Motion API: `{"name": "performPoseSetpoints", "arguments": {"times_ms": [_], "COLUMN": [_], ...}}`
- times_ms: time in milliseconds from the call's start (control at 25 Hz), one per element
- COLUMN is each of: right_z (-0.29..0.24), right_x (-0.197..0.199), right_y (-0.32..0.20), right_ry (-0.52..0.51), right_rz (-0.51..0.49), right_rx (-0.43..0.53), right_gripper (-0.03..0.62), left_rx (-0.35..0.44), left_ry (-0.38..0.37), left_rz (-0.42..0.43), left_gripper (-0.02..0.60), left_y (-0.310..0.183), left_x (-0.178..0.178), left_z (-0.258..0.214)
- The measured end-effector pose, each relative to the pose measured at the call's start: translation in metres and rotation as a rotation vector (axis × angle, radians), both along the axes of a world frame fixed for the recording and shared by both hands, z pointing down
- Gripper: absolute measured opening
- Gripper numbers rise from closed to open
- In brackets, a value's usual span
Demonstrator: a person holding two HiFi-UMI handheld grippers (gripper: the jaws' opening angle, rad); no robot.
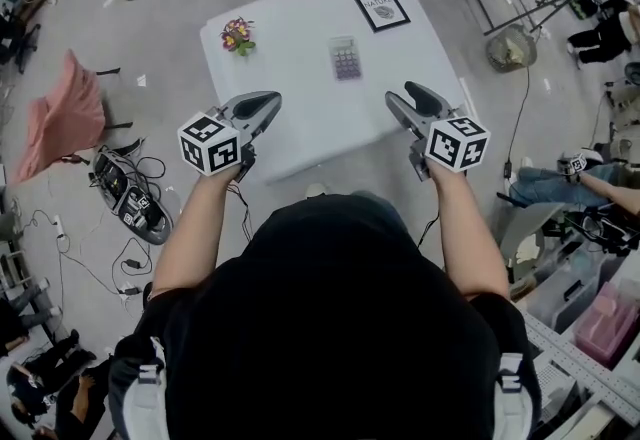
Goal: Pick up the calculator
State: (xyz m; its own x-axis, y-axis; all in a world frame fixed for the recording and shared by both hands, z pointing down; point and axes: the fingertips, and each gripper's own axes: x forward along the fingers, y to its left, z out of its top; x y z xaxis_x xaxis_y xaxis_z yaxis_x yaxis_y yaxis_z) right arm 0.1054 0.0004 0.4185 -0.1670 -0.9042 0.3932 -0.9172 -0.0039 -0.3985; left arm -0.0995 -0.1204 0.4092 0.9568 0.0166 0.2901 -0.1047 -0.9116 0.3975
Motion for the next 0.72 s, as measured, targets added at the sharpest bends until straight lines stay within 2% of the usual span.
{"name": "performPoseSetpoints", "arguments": {"times_ms": [400, 720], "right_z": [-0.001, 0.006], "right_x": [0.007, 0.028], "right_y": [-0.016, -0.041], "right_ry": [-0.006, -0.030], "right_rz": [-0.016, -0.042], "right_rx": [0.016, 0.021], "right_gripper": [0.247, 0.247], "left_rx": [0.005, 0.016], "left_ry": [-0.014, -0.019], "left_rz": [-0.022, -0.051], "left_gripper": [0.018, 0.018], "left_y": [-0.012, -0.028], "left_x": [-0.001, 0.018], "left_z": [0.004, 0.002]}}
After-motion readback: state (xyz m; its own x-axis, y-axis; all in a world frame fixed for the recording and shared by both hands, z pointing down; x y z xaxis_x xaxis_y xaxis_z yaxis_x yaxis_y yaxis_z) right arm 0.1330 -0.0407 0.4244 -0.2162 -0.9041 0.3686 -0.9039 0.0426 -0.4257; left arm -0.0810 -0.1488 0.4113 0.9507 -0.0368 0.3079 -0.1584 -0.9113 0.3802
